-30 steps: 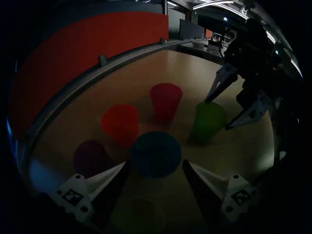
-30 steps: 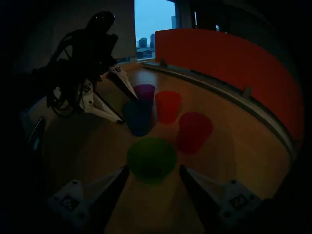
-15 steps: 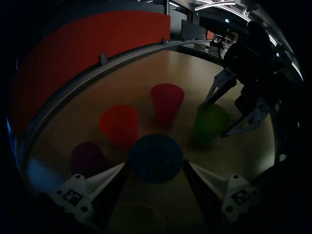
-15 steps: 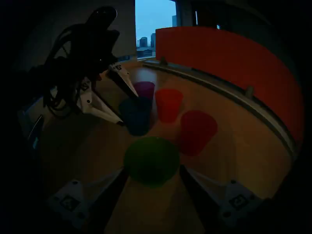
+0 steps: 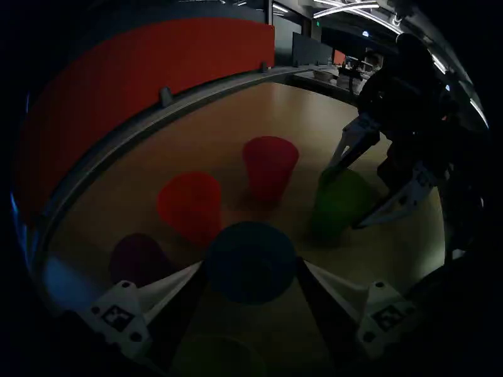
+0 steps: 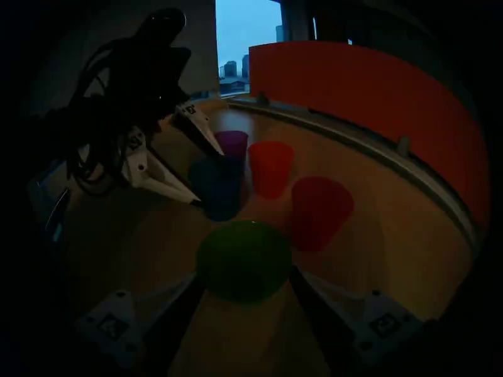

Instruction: Pour water

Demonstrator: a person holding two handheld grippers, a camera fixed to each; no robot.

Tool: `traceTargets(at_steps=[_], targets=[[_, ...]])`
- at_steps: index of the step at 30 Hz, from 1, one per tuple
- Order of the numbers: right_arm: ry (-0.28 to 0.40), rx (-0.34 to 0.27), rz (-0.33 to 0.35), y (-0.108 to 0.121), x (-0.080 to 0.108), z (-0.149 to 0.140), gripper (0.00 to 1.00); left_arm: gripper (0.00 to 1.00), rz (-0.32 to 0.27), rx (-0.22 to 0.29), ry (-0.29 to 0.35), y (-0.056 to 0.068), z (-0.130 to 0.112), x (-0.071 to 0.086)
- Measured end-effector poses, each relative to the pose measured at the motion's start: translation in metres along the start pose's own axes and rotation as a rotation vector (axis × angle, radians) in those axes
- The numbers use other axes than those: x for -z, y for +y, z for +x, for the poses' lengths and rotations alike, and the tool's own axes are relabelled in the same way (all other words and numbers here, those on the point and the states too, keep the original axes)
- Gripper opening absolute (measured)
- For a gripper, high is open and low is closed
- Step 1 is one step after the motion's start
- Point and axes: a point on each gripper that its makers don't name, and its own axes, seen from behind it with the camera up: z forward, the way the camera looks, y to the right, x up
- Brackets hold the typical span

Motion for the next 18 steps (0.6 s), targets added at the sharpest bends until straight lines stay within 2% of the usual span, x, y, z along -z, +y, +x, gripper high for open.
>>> traceTargets(at_steps=[18], targets=[[0.007,-0.001,-0.006,0.0,-0.0001,0.0012,0.99,0.9,0.015,-0.013,0.007,0.0,-0.0002,0.0013]])
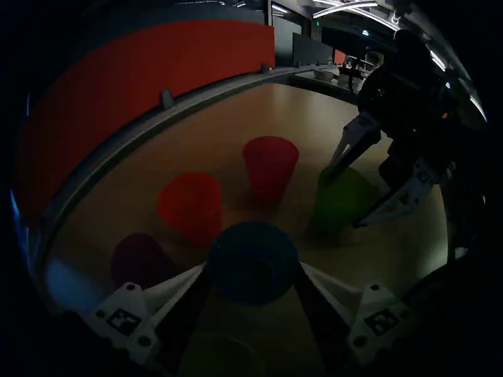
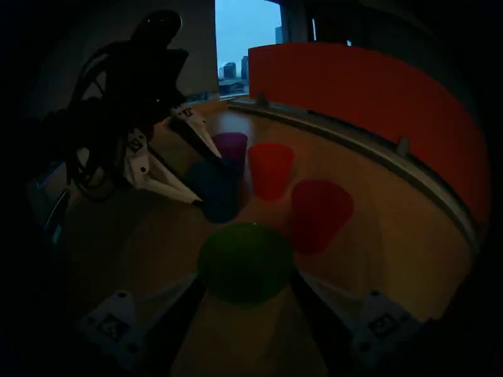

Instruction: Pour water

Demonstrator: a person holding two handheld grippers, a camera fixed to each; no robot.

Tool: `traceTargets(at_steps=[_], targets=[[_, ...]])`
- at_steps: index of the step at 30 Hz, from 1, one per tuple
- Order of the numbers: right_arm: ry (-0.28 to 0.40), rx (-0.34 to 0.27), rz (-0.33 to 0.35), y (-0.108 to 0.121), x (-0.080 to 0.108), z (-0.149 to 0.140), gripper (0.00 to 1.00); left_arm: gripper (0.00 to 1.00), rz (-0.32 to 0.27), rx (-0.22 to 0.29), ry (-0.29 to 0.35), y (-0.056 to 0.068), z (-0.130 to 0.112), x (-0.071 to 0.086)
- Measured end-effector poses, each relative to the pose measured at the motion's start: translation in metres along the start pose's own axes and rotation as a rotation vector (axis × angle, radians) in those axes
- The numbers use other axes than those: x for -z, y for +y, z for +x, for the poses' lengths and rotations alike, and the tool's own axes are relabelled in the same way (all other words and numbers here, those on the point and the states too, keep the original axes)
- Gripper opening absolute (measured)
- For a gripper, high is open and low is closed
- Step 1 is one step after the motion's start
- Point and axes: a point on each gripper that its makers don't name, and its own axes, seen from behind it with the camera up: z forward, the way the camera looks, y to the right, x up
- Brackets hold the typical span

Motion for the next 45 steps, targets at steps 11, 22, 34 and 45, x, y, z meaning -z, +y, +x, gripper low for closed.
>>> traceTargets(at_steps=[11,22,34,45], targets=[[0.004,-0.006,-0.005,0.0,-0.003,-0.001,0.99,0.89,0.0,-0.002,0.002,0.002,-0.001,0.002],[0.04,-0.019,-0.004,-0.002,-0.004,0.006,0.99,0.87,-0.001,0.005,0.018,0.004,0.001,0.006],[0.091,-0.014,-0.002,-0.009,0.012,0.025,0.99,0.86,0.009,0.02,0.087,0.008,0.015,0.025],[0.15,0.003,-0.014,-0.022,0.035,0.051,0.99,0.86,0.046,0.048,0.207,0.015,0.037,0.068]])
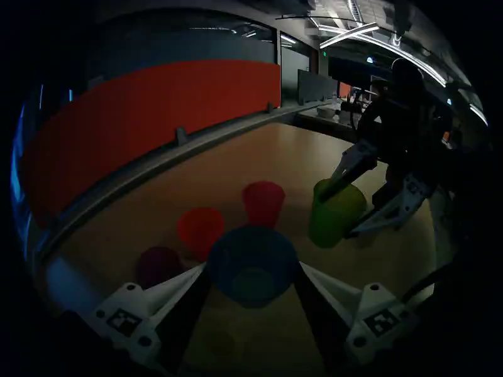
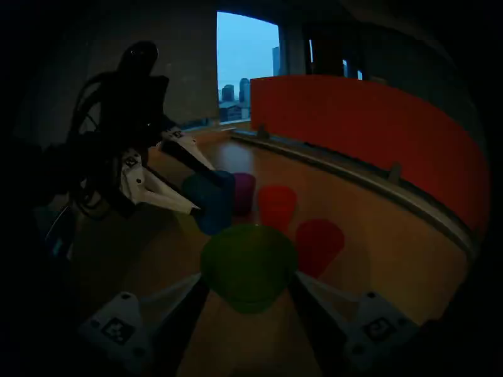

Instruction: Pour water

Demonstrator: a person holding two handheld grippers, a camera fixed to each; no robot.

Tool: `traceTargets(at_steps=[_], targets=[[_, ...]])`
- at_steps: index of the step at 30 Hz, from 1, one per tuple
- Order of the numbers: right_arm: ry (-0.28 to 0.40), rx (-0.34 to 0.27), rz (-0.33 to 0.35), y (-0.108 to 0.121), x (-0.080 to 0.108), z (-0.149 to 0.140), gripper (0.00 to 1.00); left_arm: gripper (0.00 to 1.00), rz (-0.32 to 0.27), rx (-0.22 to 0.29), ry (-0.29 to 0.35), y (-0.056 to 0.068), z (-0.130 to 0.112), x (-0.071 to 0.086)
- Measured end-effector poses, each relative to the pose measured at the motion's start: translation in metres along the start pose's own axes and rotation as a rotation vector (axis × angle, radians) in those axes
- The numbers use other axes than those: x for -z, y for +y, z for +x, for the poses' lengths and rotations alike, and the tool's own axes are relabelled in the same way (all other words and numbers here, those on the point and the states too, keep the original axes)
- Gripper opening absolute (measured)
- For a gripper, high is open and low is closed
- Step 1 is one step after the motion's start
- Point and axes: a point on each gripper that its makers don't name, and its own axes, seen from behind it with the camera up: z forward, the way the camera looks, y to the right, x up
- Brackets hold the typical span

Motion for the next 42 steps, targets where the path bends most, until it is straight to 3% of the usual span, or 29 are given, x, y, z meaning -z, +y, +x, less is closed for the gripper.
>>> traceTargets(at_steps=[14,23,32,42], targets=[[0.119,0.025,-0.013,-0.027,0.027,0.051,0.99,0.86,0.065,0.006,0.177,0.008,0.037,0.06],[0.18,0.031,-0.018,-0.04,0.04,0.071,0.99,0.86,0.084,0.036,0.248,0.011,0.045,0.087],[0.254,0.033,-0.02,-0.044,0.05,0.086,0.99,0.86,0.094,0.046,0.275,0.012,0.046,0.103],[0.323,0.037,-0.024,-0.045,0.051,0.097,0.99,0.86,0.096,0.042,0.291,0.015,0.047,0.109]])
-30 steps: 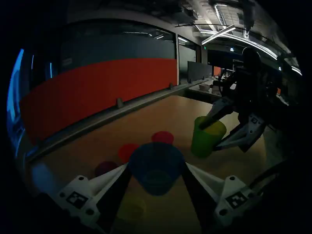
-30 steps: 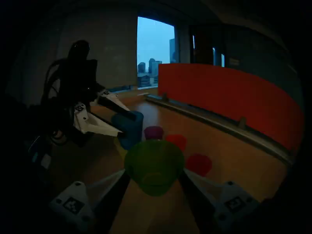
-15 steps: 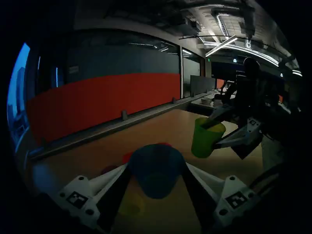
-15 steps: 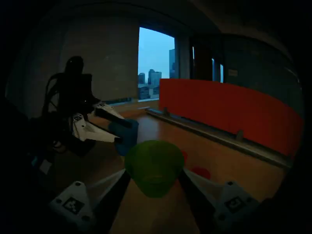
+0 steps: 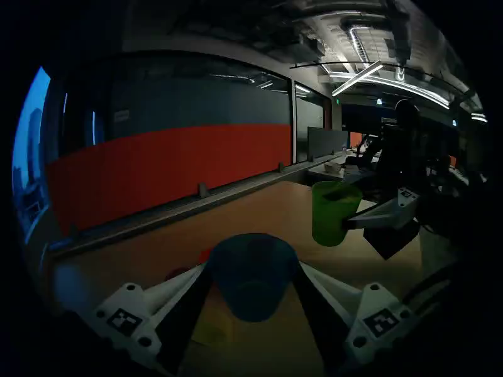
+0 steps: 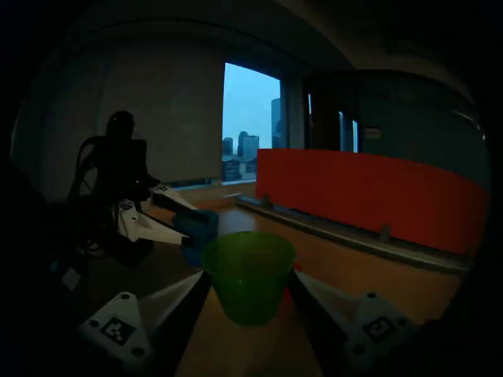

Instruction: Pour water

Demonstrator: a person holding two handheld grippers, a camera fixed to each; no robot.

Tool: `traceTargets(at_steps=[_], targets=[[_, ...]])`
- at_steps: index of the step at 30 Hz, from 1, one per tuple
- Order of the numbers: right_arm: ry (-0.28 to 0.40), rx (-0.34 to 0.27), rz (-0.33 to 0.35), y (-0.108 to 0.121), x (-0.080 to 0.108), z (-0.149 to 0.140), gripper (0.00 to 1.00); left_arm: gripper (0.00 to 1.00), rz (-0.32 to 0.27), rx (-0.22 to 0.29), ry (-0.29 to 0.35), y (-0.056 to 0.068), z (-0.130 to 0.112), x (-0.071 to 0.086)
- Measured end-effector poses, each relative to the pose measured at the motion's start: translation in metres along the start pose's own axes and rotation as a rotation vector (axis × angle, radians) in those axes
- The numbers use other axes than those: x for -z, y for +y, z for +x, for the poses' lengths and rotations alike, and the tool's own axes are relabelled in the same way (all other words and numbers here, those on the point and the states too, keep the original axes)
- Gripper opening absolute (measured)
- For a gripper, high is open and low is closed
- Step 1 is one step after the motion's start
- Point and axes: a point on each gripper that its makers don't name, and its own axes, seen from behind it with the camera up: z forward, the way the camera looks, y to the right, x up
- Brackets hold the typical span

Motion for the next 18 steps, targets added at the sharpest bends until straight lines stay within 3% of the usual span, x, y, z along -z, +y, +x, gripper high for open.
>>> traceTargets(at_steps=[18], targets=[[0.058,-0.007,0.015,-0.006,-0.001,0.014,0.99,0.86,-0.002,-0.018,0.053,0.004,0.011,0.012]])
